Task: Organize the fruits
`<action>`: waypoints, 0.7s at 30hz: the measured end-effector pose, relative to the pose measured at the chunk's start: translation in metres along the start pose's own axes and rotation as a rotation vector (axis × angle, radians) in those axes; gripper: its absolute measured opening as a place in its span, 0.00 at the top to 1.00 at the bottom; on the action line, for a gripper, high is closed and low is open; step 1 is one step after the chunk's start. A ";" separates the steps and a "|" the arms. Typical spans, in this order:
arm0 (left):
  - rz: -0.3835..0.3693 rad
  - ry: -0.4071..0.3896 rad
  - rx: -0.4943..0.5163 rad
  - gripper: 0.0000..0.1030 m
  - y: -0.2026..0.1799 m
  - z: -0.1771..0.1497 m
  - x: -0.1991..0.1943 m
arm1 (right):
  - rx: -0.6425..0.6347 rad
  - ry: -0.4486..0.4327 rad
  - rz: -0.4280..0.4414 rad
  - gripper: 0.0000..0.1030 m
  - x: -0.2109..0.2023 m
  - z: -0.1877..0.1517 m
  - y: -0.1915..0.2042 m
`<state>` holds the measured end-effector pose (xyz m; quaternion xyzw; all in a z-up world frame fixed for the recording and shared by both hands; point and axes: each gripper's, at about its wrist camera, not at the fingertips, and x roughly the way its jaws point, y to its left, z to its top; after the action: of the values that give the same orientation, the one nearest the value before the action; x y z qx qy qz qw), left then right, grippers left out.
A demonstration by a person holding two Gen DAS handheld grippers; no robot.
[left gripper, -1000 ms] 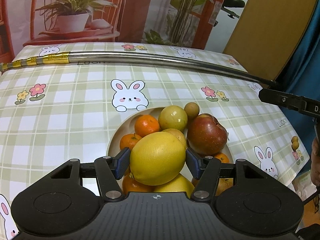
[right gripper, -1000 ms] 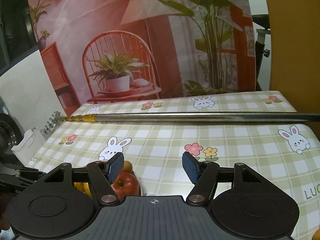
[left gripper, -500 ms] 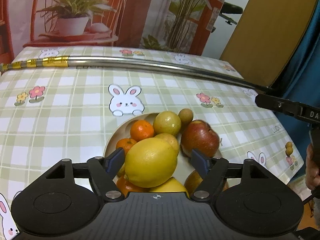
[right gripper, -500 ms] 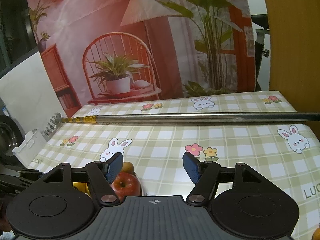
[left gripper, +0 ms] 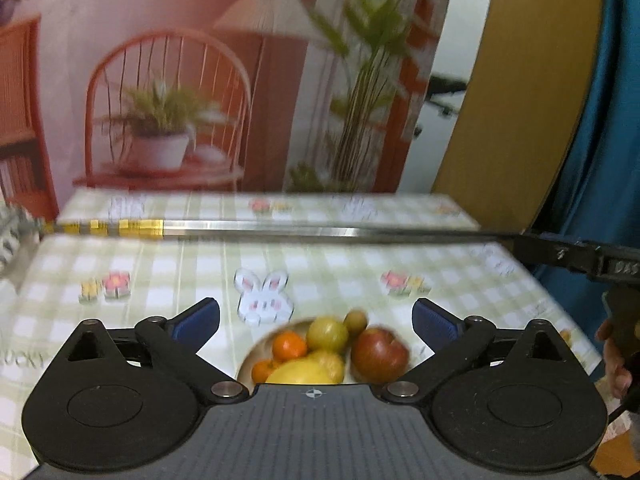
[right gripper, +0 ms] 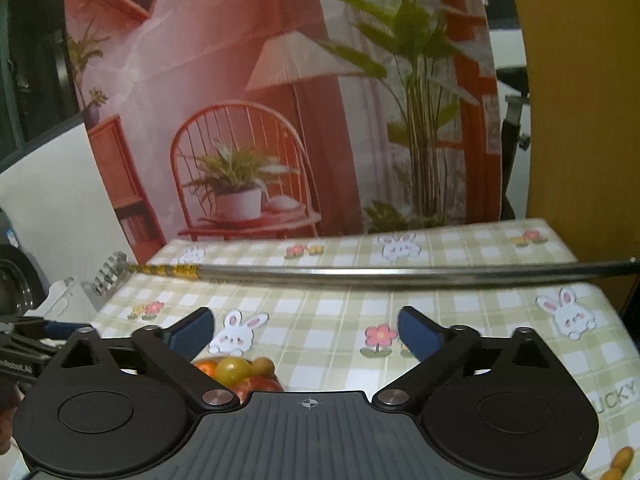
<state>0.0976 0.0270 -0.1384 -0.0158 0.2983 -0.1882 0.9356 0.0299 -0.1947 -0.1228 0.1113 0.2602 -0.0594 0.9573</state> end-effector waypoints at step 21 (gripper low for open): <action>0.262 -0.350 0.098 0.00 -0.058 0.052 -0.138 | -0.081 -0.202 0.005 0.00 -0.112 0.062 0.058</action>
<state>0.0033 0.0193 -0.0109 0.0364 0.1215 -0.0735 0.9892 -0.0260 -0.1475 -0.0030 0.0667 0.1646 -0.0572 0.9824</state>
